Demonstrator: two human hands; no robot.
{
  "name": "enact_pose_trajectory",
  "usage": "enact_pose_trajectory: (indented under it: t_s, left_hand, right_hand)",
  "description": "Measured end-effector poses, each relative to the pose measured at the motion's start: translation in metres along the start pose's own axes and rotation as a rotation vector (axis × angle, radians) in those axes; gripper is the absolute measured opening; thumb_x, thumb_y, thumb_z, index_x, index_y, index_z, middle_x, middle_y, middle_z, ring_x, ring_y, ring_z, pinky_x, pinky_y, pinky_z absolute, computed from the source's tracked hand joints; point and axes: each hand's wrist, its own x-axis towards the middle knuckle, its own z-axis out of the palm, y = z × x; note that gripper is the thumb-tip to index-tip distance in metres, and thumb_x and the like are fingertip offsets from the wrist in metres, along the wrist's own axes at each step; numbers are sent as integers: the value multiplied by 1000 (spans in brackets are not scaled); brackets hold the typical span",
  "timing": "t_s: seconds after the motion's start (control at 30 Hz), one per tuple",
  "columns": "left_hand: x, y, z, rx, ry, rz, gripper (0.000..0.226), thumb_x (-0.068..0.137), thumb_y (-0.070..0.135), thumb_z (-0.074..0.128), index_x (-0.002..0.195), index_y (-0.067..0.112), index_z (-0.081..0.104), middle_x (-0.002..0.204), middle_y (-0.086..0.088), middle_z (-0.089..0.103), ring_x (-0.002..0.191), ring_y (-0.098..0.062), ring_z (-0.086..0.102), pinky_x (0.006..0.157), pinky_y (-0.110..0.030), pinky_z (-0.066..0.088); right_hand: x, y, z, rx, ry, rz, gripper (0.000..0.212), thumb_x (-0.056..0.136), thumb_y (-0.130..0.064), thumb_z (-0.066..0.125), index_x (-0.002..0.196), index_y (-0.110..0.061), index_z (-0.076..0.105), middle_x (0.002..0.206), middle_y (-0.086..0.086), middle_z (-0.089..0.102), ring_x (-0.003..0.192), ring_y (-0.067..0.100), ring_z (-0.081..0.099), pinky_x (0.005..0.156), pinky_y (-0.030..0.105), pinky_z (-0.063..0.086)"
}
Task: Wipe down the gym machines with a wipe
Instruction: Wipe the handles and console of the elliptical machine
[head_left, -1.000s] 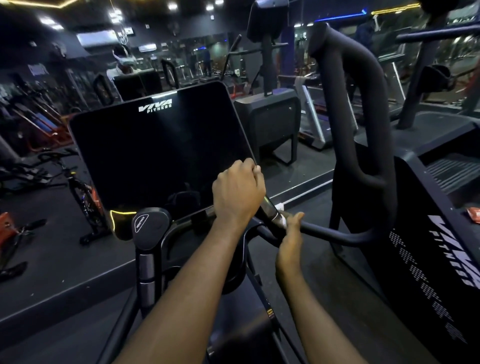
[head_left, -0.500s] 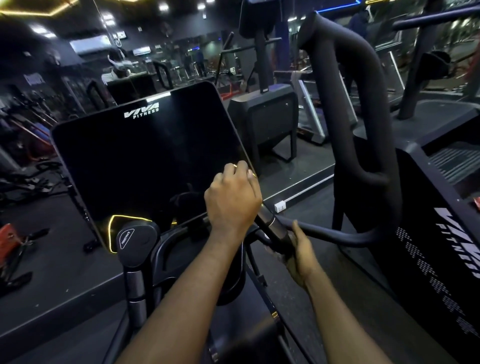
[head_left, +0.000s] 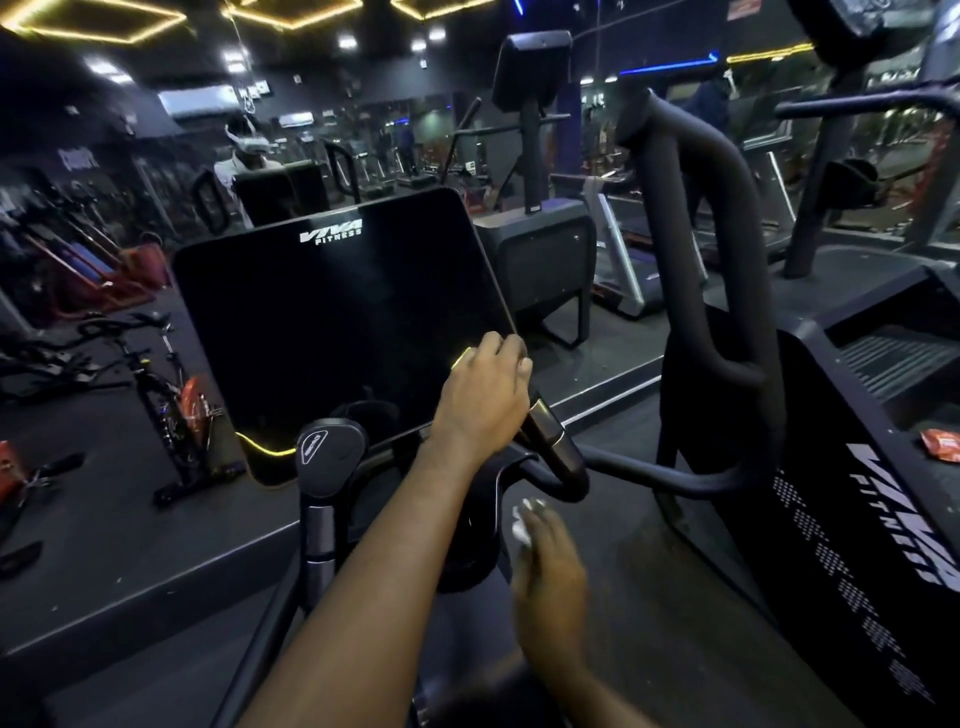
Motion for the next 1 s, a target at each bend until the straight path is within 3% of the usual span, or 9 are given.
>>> enact_pose_trajectory:
  t_s: [0.1, 0.17, 0.3, 0.4, 0.53, 0.63, 0.7, 0.8, 1.0]
  left_hand:
    - [-2, -7, -5, -98, -101, 25, 30, 106, 21, 43, 133, 16, 54, 129, 0, 51, 117, -17, 50, 95, -26, 39]
    - [0, -9, -5, -125, -118, 17, 33, 106, 19, 44, 137, 17, 52, 134, 1, 49, 121, -16, 47, 94, -23, 35]
    - [2, -15, -1, -165, -134, 49, 32, 106, 18, 43, 137, 16, 52, 135, 2, 48, 119, -16, 47, 100, -29, 42]
    - [2, -17, -1, -176, -135, 61, 30, 106, 18, 42, 133, 15, 54, 134, 2, 49, 115, -18, 48, 101, -36, 46]
    - [2, -13, -2, -178, -138, 53, 28, 106, 18, 42, 131, 15, 54, 134, 2, 49, 117, -18, 48, 101, -35, 45]
    - [0, -11, -2, -164, -127, 45, 31, 106, 16, 42, 134, 13, 53, 135, -1, 49, 116, -21, 48, 103, -36, 43]
    - [0, -9, 0, -151, -99, 26, 33, 105, 15, 42, 136, 12, 53, 136, -2, 49, 115, -21, 47, 102, -33, 42]
    - [-4, -3, -1, -120, -95, 4, 38, 106, 13, 41, 144, 11, 47, 143, -3, 44, 118, -22, 44, 102, -28, 39]
    - [-20, -8, -32, -153, -292, -31, 59, 105, 12, 44, 160, 21, 26, 169, 0, 14, 152, -24, 21, 124, -41, 24]
  right_hand:
    - [27, 1, 24, -315, -321, -220, 66, 97, 4, 47, 157, 0, 21, 167, 17, 13, 155, 30, 11, 125, 44, 21]
    - [60, -2, 30, -719, -426, -238, 64, 105, -8, 34, 157, 2, -2, 164, 24, -12, 154, 37, -8, 126, 50, 8]
    - [82, 2, 30, -1144, -535, -158, 64, 107, -18, 36, 153, 15, 5, 161, 36, 5, 151, 47, 8, 122, 51, 19]
    - [68, 14, 13, -1322, -533, -439, 68, 107, -19, 40, 151, 17, 3, 161, 36, 7, 151, 45, 11, 123, 47, 16]
    - [63, 32, -6, -1054, -568, -457, 51, 102, -7, 47, 149, 10, 35, 156, 29, 34, 145, 38, 35, 121, 39, 26]
    - [44, 30, -31, -614, -364, -261, 30, 91, -7, 55, 117, -8, 70, 117, 10, 70, 110, 29, 65, 93, 32, 50]
    - [35, 24, -47, -389, -89, -33, 30, 89, -1, 59, 114, -14, 71, 106, 5, 71, 97, 27, 66, 80, 33, 51]
    - [43, -1, -50, -3, 151, 409, 45, 93, 4, 49, 132, -12, 64, 118, 15, 68, 107, 35, 63, 83, 31, 46]
    - [50, -42, -28, 90, 80, 559, 49, 97, 2, 45, 143, -8, 56, 117, 33, 64, 109, 48, 60, 93, 44, 48]
